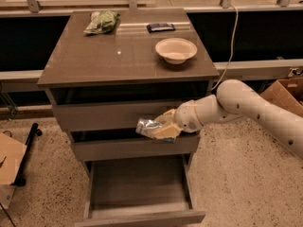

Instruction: Place redbull can into bottom drawer

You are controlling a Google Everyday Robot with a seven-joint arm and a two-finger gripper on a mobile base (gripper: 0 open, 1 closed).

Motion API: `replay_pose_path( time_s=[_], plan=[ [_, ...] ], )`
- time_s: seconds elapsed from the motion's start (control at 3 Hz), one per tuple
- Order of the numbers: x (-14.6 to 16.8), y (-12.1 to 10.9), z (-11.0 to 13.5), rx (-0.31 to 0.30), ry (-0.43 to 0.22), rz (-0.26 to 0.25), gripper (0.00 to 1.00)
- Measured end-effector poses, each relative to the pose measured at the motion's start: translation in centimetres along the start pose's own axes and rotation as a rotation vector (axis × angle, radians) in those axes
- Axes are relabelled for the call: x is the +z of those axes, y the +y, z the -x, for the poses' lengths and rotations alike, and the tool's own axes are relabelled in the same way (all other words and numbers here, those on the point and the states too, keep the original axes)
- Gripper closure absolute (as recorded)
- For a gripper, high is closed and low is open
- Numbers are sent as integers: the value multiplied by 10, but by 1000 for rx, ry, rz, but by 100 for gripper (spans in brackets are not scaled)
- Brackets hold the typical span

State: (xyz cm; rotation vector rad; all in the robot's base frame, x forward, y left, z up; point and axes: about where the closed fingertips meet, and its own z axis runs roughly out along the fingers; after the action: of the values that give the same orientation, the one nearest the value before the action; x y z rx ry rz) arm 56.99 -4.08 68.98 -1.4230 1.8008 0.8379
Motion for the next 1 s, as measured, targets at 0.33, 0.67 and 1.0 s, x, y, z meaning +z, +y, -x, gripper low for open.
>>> replay_pose_path(
  time_s=[0.33,0.67,1.0],
  plan=[
    [18,0,-33,7,77,-14,100],
    [40,6,-83,49,104,-2,100],
    [61,10,-151,126,97,11,100]
  ],
)
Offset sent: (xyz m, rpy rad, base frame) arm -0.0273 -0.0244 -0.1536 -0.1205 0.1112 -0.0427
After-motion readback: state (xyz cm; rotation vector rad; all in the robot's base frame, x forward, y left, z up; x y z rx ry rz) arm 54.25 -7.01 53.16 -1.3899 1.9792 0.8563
